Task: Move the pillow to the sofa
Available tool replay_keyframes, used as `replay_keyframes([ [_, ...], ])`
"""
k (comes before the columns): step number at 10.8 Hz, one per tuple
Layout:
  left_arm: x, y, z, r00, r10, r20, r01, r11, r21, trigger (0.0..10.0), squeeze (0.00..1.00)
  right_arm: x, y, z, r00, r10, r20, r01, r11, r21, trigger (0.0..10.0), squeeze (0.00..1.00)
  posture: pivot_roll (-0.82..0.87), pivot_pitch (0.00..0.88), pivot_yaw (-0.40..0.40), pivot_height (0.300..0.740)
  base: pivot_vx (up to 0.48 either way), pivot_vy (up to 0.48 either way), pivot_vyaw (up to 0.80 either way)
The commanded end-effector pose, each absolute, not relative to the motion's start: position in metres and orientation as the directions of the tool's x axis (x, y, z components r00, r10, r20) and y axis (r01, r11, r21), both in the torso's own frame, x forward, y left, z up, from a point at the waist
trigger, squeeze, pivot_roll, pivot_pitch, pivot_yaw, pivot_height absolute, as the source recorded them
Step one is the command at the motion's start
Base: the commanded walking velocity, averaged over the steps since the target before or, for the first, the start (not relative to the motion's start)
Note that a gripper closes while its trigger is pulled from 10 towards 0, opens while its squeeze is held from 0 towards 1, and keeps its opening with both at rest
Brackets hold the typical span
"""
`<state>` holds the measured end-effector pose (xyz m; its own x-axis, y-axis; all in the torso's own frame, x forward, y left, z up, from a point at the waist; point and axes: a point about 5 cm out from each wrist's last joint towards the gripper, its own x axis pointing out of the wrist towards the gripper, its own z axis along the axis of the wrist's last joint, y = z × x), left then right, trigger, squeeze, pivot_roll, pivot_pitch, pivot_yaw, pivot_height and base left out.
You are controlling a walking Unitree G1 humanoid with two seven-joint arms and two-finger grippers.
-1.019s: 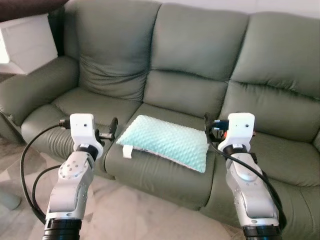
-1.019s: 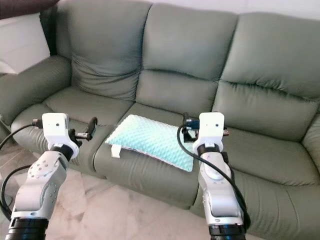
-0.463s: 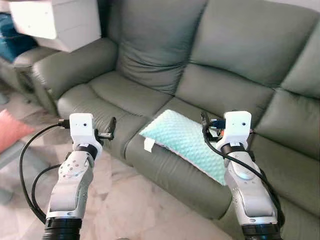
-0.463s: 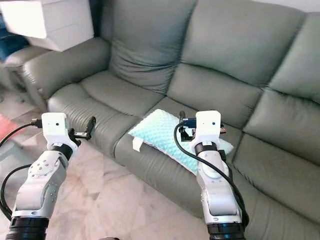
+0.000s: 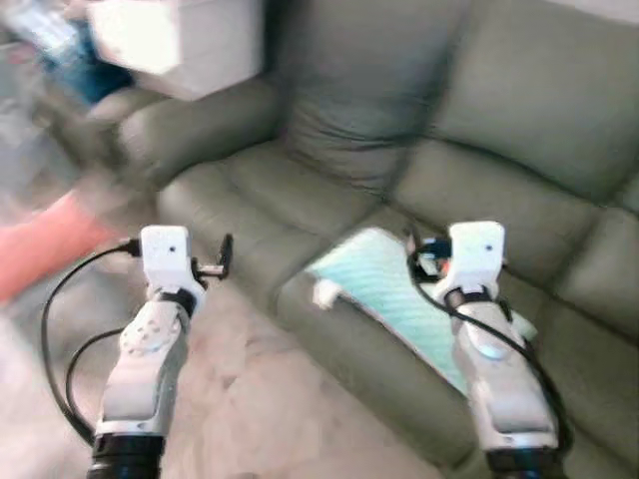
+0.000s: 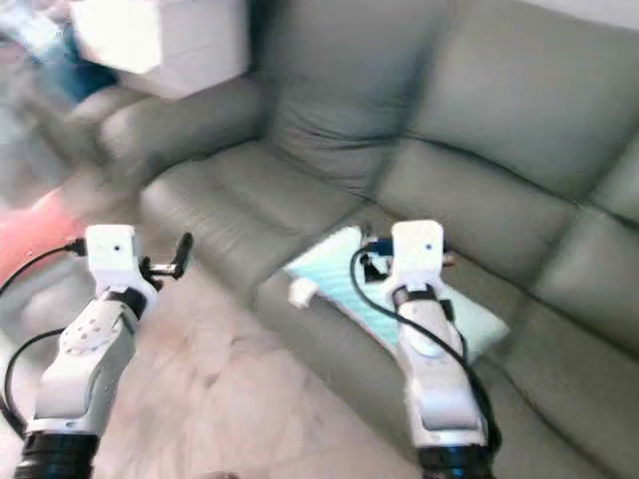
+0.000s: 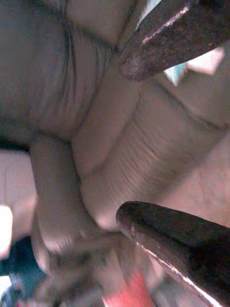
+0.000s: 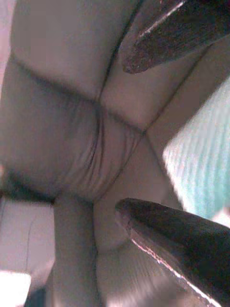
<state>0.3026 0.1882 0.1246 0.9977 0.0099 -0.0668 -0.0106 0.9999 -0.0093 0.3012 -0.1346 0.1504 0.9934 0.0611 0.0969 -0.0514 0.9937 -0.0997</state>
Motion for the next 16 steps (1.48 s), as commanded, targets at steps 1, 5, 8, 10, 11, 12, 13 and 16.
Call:
replay_keyframes([
  [1, 0.3033, 0.186, 0.1267, 0.998, 0.01, -0.056, -0.01, 1.0, -0.004, 10.0, 0.0, 0.3006, -0.1343, 0.1534, 0.991, 0.077, 0.112, -0.065, 0.992, -0.107, 10.0, 0.0, -0.08, 0.065, -0.03, 0.74, 0.0, 0.0, 0.8],
  [5, 0.3024, 0.185, 0.1259, 0.999, 0.004, -0.052, -0.006, 1.0, -0.021, 10.0, 0.0, 0.3024, -0.1313, 0.154, 0.989, 0.096, 0.114, -0.084, 0.991, -0.103, 10.0, 0.0, -0.08, 0.06, -0.031, 0.74, 0.0, 0.0, 0.8],
  [8, 0.3031, 0.1839, 0.1263, 0.999, 0.002, -0.046, -0.003, 1.0, -0.019, 10.0, 0.0, 0.3024, -0.1303, 0.1543, 0.987, 0.108, 0.116, -0.096, 0.99, -0.101, 10.0, 0.0, -0.08, 0.055, -0.031, 0.74, 0.0, 0.0, 0.8],
  [10, 0.3037, 0.1835, 0.1269, 0.999, 0.008, -0.034, -0.008, 1.0, -0.005, 10.0, 0.0, 0.3026, -0.1294, 0.1551, 0.985, 0.119, 0.122, -0.108, 0.99, -0.093, 10.0, 0.0, -0.08, 0.054, -0.029, 0.74, 0.0, 0.0, 0.8],
  [11, 0.3033, 0.1848, 0.1274, 0.999, 0.026, -0.023, -0.026, 1.0, 0.001, 10.0, 0.0, 0.3023, -0.1295, 0.1562, 0.985, 0.117, 0.129, -0.109, 0.992, -0.069, 10.0, 0.0, -0.08, 0.054, -0.027, 0.74, 0.0, 0.0, 0.0],
  [12, 0.3038, 0.1866, 0.1296, 0.999, 0.036, 0.014, -0.036, 0.999, 0.011, 10.0, 0.0, 0.3024, -0.1294, 0.1565, 0.984, 0.118, 0.13, -0.109, 0.991, -0.073, 10.0, 0.0, -0.08, 0.055, -0.027, 0.74, 0.0, 0.0, 0.0],
  [13, 0.3044, 0.1884, 0.1299, 0.999, 0.036, 0.018, -0.036, 0.999, 0.024, 10.0, 0.0, 0.3021, -0.1274, 0.1568, 0.984, 0.121, 0.133, -0.112, 0.991, -0.073, 10.0, 0.0, -0.08, 0.057, -0.025, 0.74, 0.0, 0.0, 0.0],
  [16, 0.3034, 0.1855, 0.1297, 1.0, 0.002, 0.024, -0.003, 1.0, 0.011, 10.0, 0.0, 0.3026, -0.1264, 0.1571, 0.982, 0.127, 0.138, -0.118, 0.991, -0.071, 10.0, 0.0, -0.08, 0.056, -0.022, 0.74, 0.0, 0.0, 0.0],
])
